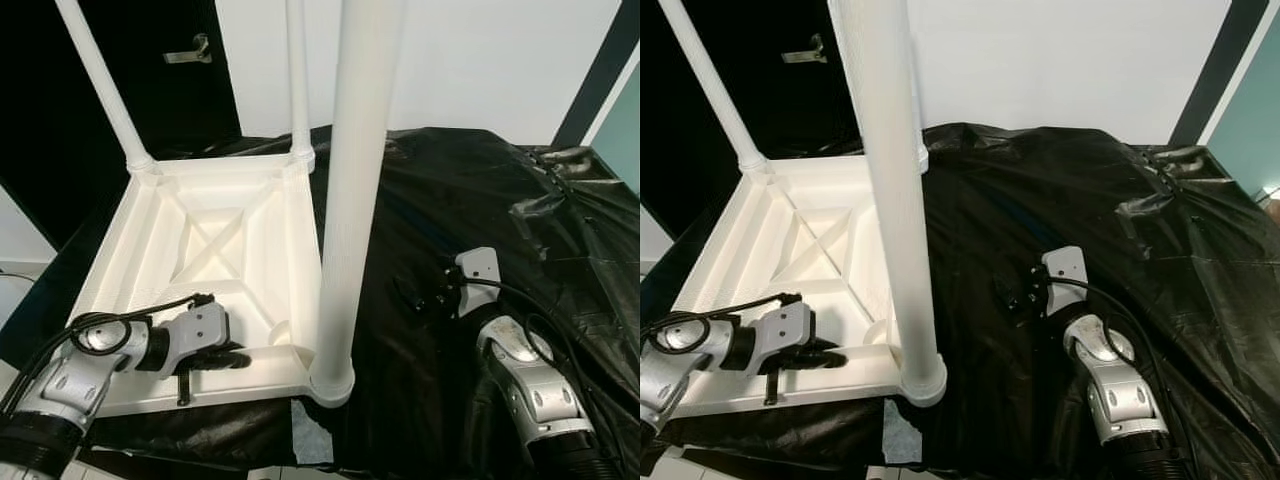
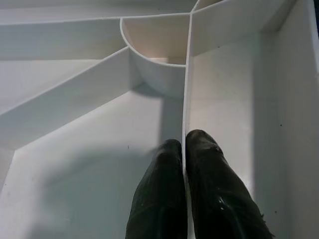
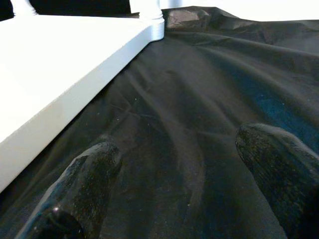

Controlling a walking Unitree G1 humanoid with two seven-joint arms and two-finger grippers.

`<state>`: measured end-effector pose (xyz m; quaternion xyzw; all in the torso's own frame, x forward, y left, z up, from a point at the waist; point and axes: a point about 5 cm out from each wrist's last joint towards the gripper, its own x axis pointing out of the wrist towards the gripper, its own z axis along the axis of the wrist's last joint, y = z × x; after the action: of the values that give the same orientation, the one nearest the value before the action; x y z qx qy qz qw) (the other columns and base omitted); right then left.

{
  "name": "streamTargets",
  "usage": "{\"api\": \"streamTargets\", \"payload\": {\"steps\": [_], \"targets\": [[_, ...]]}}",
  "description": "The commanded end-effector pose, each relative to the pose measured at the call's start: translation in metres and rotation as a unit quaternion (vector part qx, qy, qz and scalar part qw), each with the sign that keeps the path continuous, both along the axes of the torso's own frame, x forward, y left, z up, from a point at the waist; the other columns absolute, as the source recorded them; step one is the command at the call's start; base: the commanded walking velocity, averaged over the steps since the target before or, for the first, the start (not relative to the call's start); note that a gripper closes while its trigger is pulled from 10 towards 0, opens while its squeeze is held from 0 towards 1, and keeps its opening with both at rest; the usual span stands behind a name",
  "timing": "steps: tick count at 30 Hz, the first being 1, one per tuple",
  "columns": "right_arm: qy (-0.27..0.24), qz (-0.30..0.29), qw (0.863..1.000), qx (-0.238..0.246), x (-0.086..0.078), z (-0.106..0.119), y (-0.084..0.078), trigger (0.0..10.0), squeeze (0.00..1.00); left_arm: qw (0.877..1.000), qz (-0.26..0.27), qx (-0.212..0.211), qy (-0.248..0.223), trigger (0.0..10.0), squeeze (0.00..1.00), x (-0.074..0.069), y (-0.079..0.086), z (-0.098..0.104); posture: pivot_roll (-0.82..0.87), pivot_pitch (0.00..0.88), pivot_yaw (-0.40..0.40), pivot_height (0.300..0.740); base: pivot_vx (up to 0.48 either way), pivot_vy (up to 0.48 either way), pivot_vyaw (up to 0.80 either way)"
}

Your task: Building children table

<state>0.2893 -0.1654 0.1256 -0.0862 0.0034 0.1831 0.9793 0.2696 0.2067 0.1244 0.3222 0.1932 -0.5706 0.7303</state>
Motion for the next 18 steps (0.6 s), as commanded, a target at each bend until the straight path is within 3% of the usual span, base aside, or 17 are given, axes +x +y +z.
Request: {"api": "streamTargets", "payload": {"steps": [1,3,4,5,6,9,10,11,12,18], "targets": [[0.002,-0.006,1.0,0.003,0.002,0.001,-0.002,10.0,0.0,0.993,0.091,-0.014,-0.067,10.0,0.0,0.014,0.009,0.007,0.12,0.0,0.007,0.74,0.0,0.0,0.0],[0.002,-0.007,1.0,0.003,0.002,0.001,-0.002,10.0,0.0,0.993,0.092,-0.018,-0.07,10.0,0.0,0.015,0.008,0.008,0.12,0.0,0.007,0.74,0.0,0.0,0.0],[0.002,-0.007,1.0,0.003,0.003,0.001,-0.002,10.0,0.0,0.993,0.094,-0.022,-0.072,10.0,0.27,0.016,0.007,0.008,0.12,0.0,0.007,0.74,0.0,0.0,0.0],[0.002,-0.007,1.0,0.003,0.003,0.001,-0.002,10.0,0.0,0.993,0.094,-0.022,-0.072,10.0,0.27,0.016,0.007,0.008,0.12,0.0,0.007,0.74,0.0,0.0,0.0],[0.002,-0.007,1.0,0.003,0.002,0.001,-0.003,10.0,0.0,0.993,0.093,-0.027,-0.073,10.0,1.0,0.017,0.006,0.009,0.12,0.0,0.008,0.74,0.0,0.0,0.0],[0.001,-0.008,1.0,0.003,0.002,0.001,-0.003,10.0,0.0,0.991,0.098,-0.026,-0.089,10.0,1.0,0.019,0.004,0.011,0.12,0.0,0.007,0.74,0.0,0.0,0.0],[0.001,-0.008,1.0,0.003,0.002,0.001,-0.003,10.0,0.0,0.991,0.097,-0.03,-0.089,10.0,0.51,0.019,0.004,0.012,0.12,0.0,0.007,0.74,0.0,0.0,0.0],[0.001,-0.008,1.0,0.003,0.002,0.001,-0.003,10.0,0.0,0.991,0.097,-0.03,-0.089,10.0,0.51,0.019,0.004,0.012,0.12,0.0,0.007,0.74,0.0,0.0,0.0],[0.001,-0.008,1.0,0.003,0.002,0.001,-0.003,10.0,0.0,0.991,0.094,-0.033,-0.09,10.0,0.0,0.019,0.003,0.014,0.12,0.0,0.007,0.74,0.0,0.0,0.0],[0.0,-0.009,1.0,0.003,0.001,0.0,-0.002,10.0,0.0,0.989,0.1,-0.068,-0.087,10.0,0.0,0.016,0.003,0.024,0.12,0.0,0.007,0.74,0.0,0.0,0.0]]}}
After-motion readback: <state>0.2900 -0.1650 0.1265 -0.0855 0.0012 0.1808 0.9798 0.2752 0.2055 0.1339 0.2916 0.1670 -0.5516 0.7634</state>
